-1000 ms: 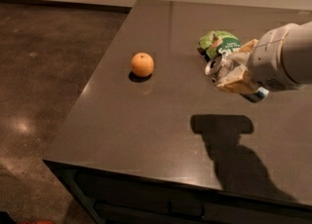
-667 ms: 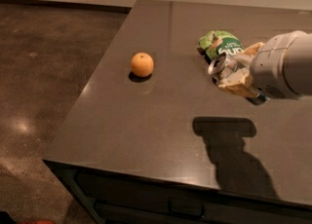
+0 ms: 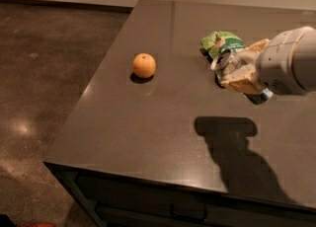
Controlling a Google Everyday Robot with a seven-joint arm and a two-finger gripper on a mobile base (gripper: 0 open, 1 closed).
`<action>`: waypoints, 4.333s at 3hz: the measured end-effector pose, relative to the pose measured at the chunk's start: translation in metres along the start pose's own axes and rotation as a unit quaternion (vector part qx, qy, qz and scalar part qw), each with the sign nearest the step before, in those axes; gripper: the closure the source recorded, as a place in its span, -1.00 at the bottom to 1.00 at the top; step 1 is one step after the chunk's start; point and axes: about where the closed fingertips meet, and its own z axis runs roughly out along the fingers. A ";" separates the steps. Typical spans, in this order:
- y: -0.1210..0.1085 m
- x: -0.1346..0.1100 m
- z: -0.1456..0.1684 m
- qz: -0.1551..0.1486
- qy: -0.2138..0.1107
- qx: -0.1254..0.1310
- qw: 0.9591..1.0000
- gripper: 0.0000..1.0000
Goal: Place redbull can upright
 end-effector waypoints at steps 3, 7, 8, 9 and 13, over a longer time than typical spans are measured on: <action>-0.020 -0.009 0.022 0.237 -0.111 -0.051 0.964 1.00; -0.021 0.014 0.033 0.336 -0.257 -0.015 0.906 1.00; -0.017 0.021 0.035 0.336 -0.271 -0.019 0.902 1.00; -0.013 0.027 0.035 0.333 -0.294 -0.018 0.896 1.00; -0.002 0.030 0.043 0.315 -0.341 -0.026 0.885 -0.30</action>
Offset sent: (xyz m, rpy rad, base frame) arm 0.0422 0.0012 0.0138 0.5903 0.1661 -0.1362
